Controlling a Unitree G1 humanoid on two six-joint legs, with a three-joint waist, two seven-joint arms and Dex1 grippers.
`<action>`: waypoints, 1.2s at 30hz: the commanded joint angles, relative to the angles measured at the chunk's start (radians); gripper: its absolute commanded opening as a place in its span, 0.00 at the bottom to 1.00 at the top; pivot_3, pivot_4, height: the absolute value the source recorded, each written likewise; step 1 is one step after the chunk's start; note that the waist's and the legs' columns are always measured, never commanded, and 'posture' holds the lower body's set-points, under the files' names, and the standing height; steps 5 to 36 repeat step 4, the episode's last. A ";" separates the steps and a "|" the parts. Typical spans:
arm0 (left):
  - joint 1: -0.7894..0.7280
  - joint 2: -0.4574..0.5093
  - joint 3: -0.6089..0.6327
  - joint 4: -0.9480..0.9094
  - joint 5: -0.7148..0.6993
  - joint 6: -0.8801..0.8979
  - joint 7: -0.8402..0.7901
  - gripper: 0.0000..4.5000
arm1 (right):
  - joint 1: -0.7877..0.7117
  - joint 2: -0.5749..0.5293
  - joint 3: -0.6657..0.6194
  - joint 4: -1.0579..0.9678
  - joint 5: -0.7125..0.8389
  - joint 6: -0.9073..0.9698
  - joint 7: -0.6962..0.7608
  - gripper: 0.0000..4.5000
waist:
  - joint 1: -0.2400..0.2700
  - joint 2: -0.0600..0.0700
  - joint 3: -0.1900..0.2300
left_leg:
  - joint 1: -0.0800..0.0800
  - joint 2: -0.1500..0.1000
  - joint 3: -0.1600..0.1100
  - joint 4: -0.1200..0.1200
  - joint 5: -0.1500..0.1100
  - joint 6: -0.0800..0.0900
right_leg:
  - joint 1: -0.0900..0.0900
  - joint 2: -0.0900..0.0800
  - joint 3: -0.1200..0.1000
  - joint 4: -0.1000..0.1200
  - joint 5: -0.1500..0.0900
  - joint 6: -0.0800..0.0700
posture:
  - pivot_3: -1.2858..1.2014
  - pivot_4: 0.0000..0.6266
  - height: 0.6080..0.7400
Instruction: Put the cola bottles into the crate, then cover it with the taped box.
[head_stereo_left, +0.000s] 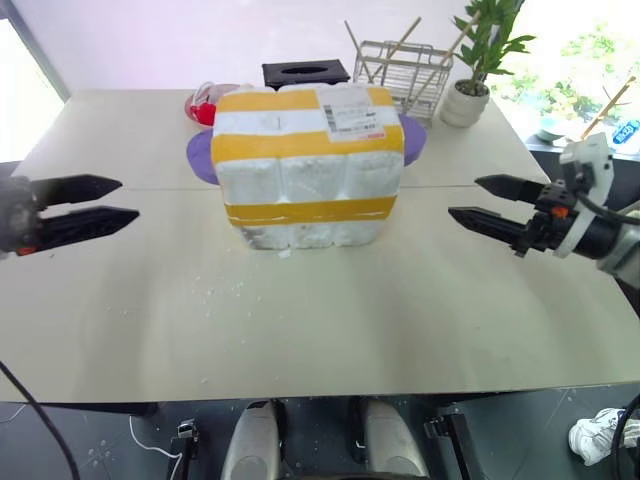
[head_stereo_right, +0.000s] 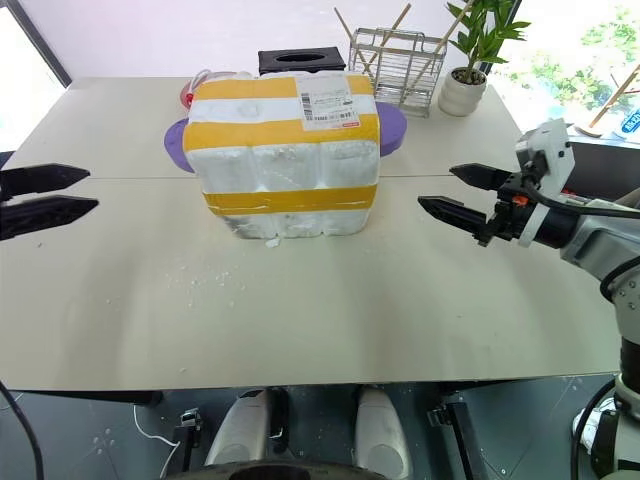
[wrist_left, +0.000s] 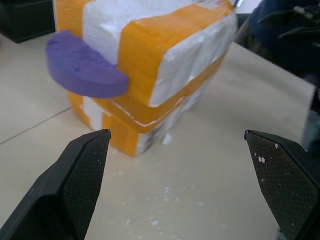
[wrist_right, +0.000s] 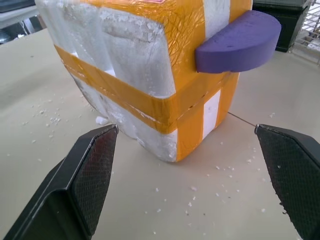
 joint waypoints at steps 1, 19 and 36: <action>-0.001 0.055 -0.023 0.047 0.028 -0.078 -0.030 1.00 | -0.032 -0.020 0.006 0.000 -0.005 -0.035 0.063 1.00 | -0.006 0.000 0.000 | 0.000 0.000 0.000 0.000 0.000 0.000 | 0.000 0.000 0.000 0.000 0.000 -0.001 | 0.52 0.24 1.00; -0.036 0.079 -0.046 0.099 0.031 -0.099 -0.029 1.00 | -0.059 -0.005 0.012 0.018 -0.014 -0.040 0.057 1.00 | -0.010 0.000 0.000 | 0.000 0.000 0.000 -0.001 0.000 0.000 | -0.001 0.000 0.000 0.000 -0.001 -0.001 | 0.52 0.24 1.00; -0.036 0.079 -0.046 0.099 0.031 -0.099 -0.029 1.00 | -0.059 -0.005 0.012 0.018 -0.014 -0.040 0.057 1.00 | -0.010 0.000 0.000 | 0.000 0.000 0.000 -0.001 0.000 0.000 | -0.001 0.000 0.000 0.000 -0.001 -0.001 | 0.52 0.24 1.00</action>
